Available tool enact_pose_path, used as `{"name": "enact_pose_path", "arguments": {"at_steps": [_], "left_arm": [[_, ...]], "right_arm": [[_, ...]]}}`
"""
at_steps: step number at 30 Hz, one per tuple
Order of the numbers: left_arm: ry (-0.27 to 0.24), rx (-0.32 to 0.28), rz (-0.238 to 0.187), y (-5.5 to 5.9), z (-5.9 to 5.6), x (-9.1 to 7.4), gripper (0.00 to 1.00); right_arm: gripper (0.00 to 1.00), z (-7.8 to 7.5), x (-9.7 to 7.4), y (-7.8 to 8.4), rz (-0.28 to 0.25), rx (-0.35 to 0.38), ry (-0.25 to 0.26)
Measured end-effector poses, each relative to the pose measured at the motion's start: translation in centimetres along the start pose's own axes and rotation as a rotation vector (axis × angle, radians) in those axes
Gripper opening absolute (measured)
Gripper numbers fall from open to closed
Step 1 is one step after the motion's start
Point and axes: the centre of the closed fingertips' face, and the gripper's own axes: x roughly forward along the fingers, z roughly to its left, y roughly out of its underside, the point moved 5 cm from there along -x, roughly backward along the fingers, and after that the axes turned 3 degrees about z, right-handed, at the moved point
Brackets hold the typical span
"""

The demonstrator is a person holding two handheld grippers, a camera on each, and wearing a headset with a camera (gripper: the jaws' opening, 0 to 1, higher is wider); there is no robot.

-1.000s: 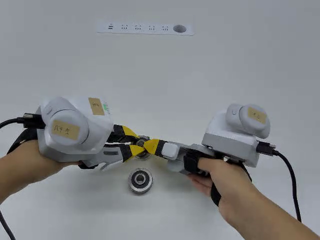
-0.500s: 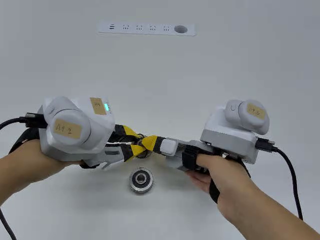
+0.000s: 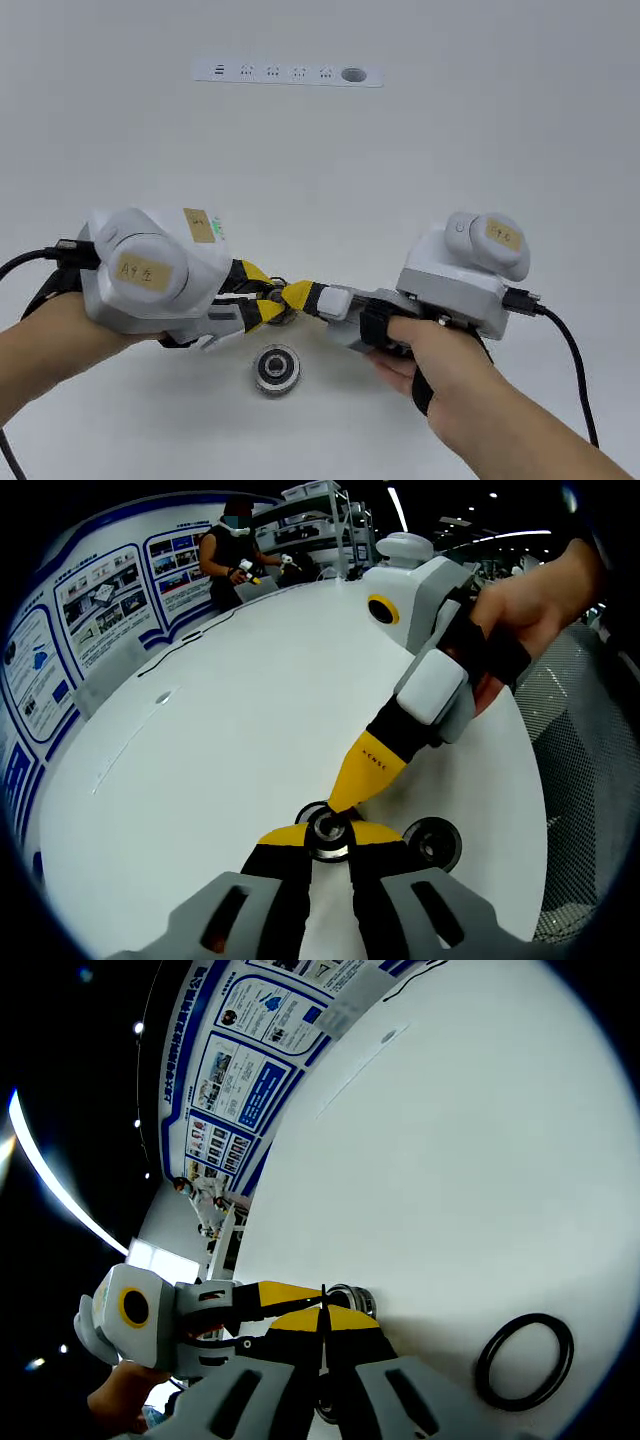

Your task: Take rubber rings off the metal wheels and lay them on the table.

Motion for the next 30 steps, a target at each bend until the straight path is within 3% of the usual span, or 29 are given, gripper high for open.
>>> {"name": "enact_pose_path", "arguments": {"at_steps": [7,15,22,27,30], "left_arm": [[-0.009,0.010,0.009,0.1,0.0,-0.9,0.15],[-0.040,-0.006,-0.011,0.1,-0.1,-2.6,0.21],[-0.071,-0.037,-0.055,-0.4,-0.1,-3.8,0.25],[-0.083,-0.022,-0.047,-0.2,-0.4,-4.1,0.33],[-0.089,-0.043,-0.071,-0.4,-0.6,-4.5,0.34]], "right_arm": [[0.02,0.3,0.1,0.0,-0.011,0.017,-0.010],[0.02,1.3,0.1,0.0,-0.011,0.022,-0.039],[0.02,1.8,-1.1,-0.5,-0.039,0.023,-0.048],[0.02,1.5,-2.3,-0.8,-0.065,0.034,-0.041],[0.02,1.2,-3.4,-0.9,-0.087,0.040,-0.030]]}}
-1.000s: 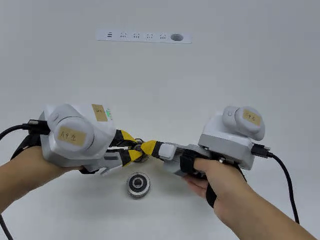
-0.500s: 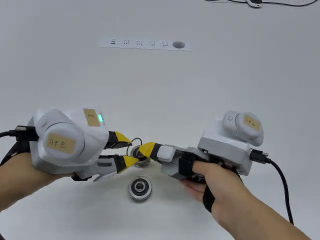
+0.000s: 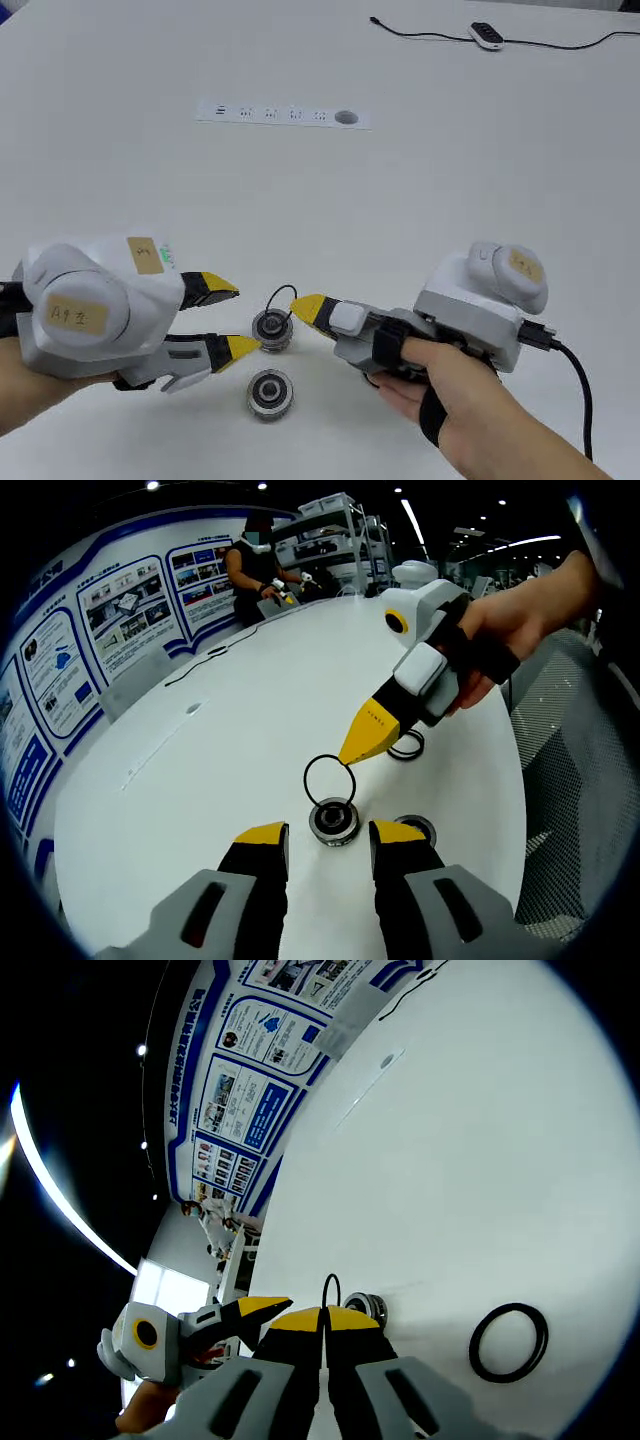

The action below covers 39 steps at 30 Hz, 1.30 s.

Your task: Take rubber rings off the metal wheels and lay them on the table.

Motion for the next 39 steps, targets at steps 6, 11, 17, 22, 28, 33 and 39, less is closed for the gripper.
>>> {"name": "enact_pose_path", "arguments": {"at_steps": [6,11,17,22,28,33,39], "left_arm": [[0.002,-0.005,-0.037,-0.4,-0.5,-0.8,0.37],[-0.012,-0.014,-0.058,-0.6,-0.6,-1.4,0.39],[-0.016,-0.051,-0.097,-0.7,-1.0,-2.0,0.44],[-0.015,-0.064,-0.106,-0.6,-1.3,-2.4,0.47],[-0.025,-0.074,-0.120,-0.7,-1.5,-2.8,0.50],[-0.027,-0.082,-0.127,-0.6,-1.7,-3.1,0.51],[-0.035,-0.102,-0.130,-0.2,-2.0,-3.5,0.54]], "right_arm": [[0.02,-1.0,-2.1,-0.3,-0.043,0.029,0.021],[0.02,-2.0,-3.6,-0.3,-0.072,0.052,0.048],[0.02,-3.2,-5.0,0.0,-0.099,0.079,0.083],[0.02,-4.2,-6.0,0.5,-0.113,0.100,0.114],[0.02,-5.5,-7.0,0.9,-0.128,0.127,0.152],[0.02,-6.2,-7.5,1.1,-0.133,0.137,0.172],[0.02,-6.7,-7.8,1.3,-0.141,0.154,0.190]]}}
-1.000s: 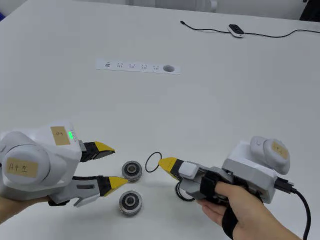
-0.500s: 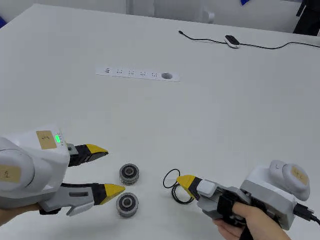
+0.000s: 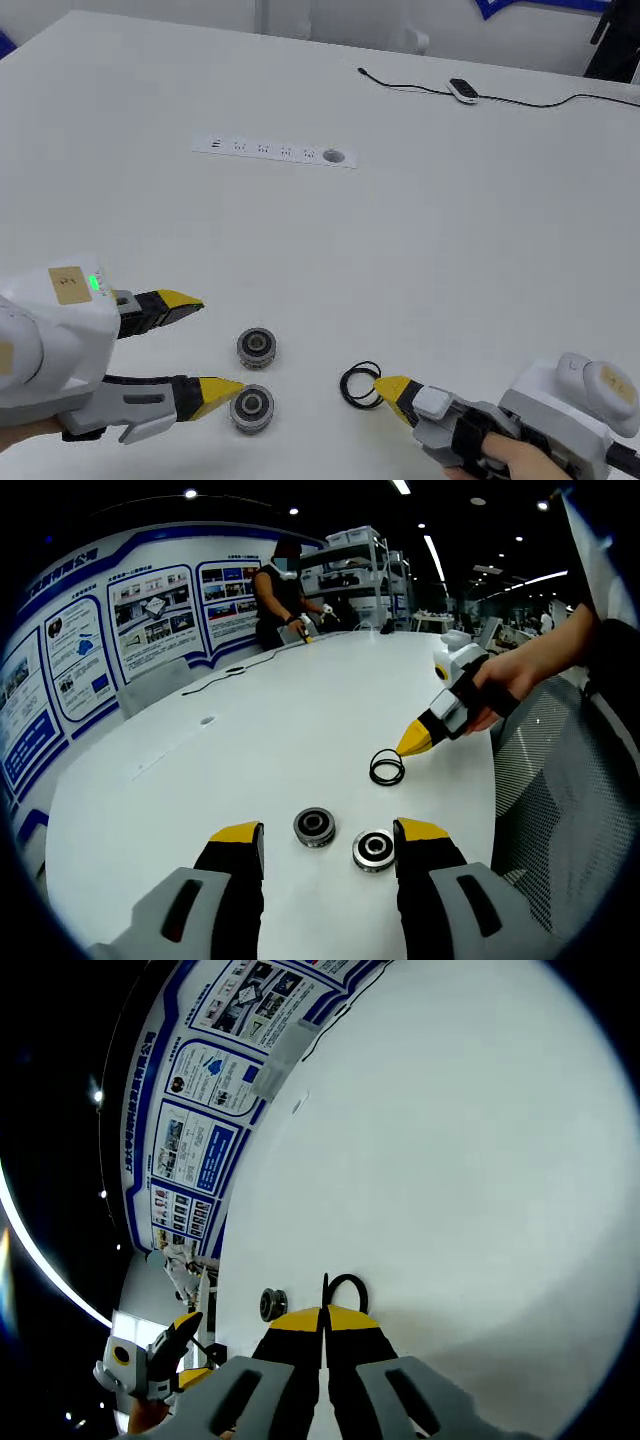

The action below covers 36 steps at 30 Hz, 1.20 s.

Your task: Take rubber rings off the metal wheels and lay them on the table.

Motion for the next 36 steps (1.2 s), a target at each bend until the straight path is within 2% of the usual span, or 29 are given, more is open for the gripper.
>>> {"name": "enact_pose_path", "arguments": {"at_steps": [6,9,18,30,36], "left_arm": [[0.002,-0.005,0.008,0.3,-0.5,-0.1,0.55],[0.007,-0.008,0.012,0.5,-0.8,-0.1,0.55],[0.010,-0.029,0.020,1.3,-0.9,-0.2,0.56],[0.014,-0.044,0.026,1.9,-1.0,0.0,0.56],[0.017,-0.046,0.027,2.1,-1.1,0.0,0.56]], "right_arm": [[0.02,-0.4,0.0,0.2,-0.004,0.008,0.016],[0.02,-0.8,0.0,0.2,-0.002,0.001,0.045],[0.04,-1.0,-0.1,0.1,-0.009,-0.014,0.066],[0.07,-0.9,0.0,-0.1,0.007,-0.100,0.108],[0.09,-0.8,0.0,-0.1,0.022,-0.186,0.132]]}}
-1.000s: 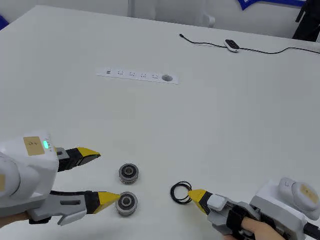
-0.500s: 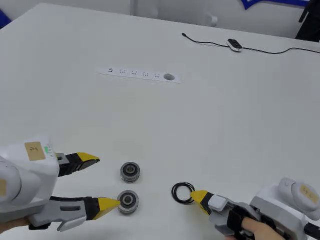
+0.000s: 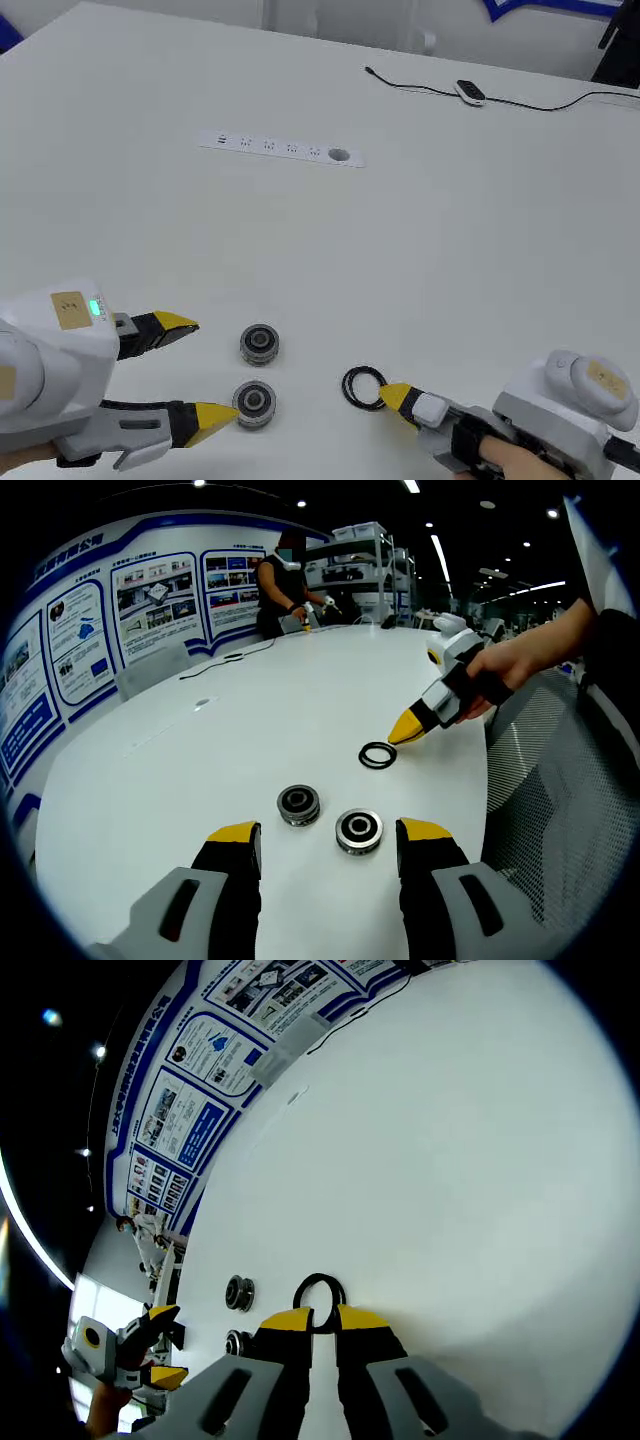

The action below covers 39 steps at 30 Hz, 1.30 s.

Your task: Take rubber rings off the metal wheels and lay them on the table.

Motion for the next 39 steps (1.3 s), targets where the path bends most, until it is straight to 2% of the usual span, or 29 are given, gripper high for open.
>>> {"name": "enact_pose_path", "arguments": {"at_steps": [2,5,7,11,13,18,24,28,31,39], "left_arm": [[-0.002,0.000,0.000,0.0,0.0,0.0,0.56],[-0.008,-0.007,-0.004,0.1,0.0,-0.1,0.57],[-0.015,-0.018,-0.011,0.1,0.1,-0.3,0.57],[-0.053,-0.059,-0.048,-0.1,0.5,-0.7,0.60],[-0.063,-0.070,-0.056,-0.1,0.5,-1.0,0.60],[-0.097,-0.084,-0.061,0.1,0.6,-1.6,0.64],[-0.147,-0.137,-0.092,0.6,1.0,-2.7,0.68],[-0.180,-0.163,-0.108,0.7,1.3,-3.5,0.71],[-0.207,-0.180,-0.128,0.7,1.4,-4.2,0.74],[-0.232,-0.193,-0.129,1.1,1.2,-4.6,0.81]], "right_arm": [[0.11,0.2,-0.1,-0.1,0.001,-0.046,0.005],[0.13,0.5,-0.1,-0.5,-0.022,-0.103,-0.014],[0.16,0.8,-0.2,-0.8,-0.041,-0.176,-0.030],[0.23,1.2,-0.5,-1.6,-0.071,-0.359,-0.024],[0.25,1.6,-0.6,-1.8,-0.080,-0.412,-0.036],[0.26,2.2,-0.9,-2.2,-0.099,-0.471,-0.060],[0.33,2.4,-1.9,-2.7,-0.107,-0.649,-0.061],[0.37,2.3,-2.5,-2.6,-0.103,-0.711,-0.057],[0.41,2.2,-3.1,-2.7,-0.088,-0.816,-0.054],[0.47,2.5,-4.1,-2.7,-0.100,-0.844,-0.070]]}}
